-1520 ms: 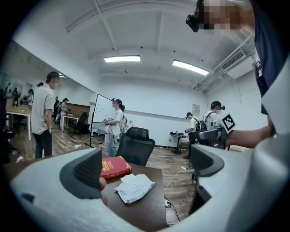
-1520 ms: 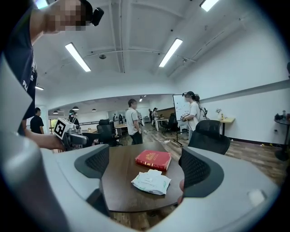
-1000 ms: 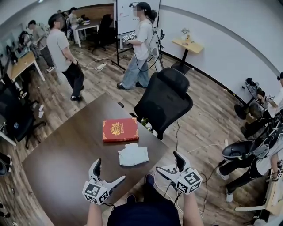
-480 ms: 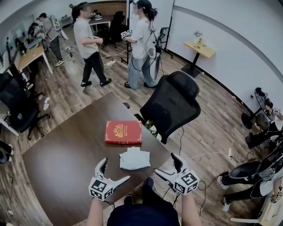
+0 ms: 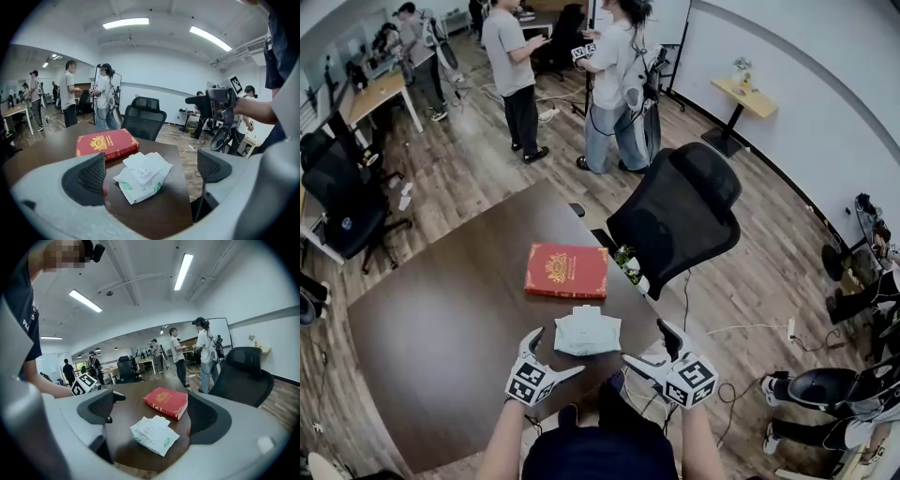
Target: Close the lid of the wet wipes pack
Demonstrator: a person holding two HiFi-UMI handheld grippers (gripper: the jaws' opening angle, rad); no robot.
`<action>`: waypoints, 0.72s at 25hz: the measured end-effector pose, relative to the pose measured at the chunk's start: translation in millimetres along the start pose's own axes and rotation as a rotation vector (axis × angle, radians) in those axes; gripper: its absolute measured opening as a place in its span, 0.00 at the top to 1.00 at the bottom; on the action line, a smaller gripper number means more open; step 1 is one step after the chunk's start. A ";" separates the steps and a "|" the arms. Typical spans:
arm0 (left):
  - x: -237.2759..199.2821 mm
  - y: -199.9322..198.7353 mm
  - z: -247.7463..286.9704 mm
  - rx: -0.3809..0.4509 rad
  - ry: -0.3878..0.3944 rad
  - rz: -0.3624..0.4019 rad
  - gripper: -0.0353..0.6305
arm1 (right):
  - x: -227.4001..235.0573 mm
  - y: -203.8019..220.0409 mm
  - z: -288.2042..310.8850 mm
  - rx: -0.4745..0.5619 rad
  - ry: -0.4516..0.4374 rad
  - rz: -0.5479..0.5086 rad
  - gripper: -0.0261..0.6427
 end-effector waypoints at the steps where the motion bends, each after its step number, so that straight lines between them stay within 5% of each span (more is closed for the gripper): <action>1: -1.8 5.2 6.8 -0.019 0.001 -0.003 0.05 | 1.8 1.4 3.6 -0.008 -0.008 0.001 0.19; 18: -20.2 70.9 101.0 -0.343 0.083 0.059 0.05 | 41.8 27.2 74.7 -0.119 -0.141 0.084 0.20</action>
Point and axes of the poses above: the fingertips, and each gripper's own axes: z forward along the fingers, x to its right, y out of its underside, the point moved 7 cm from there along -z, backward along the fingers, and after that the axes turned 1 degree about y, right-handed, at the moved point
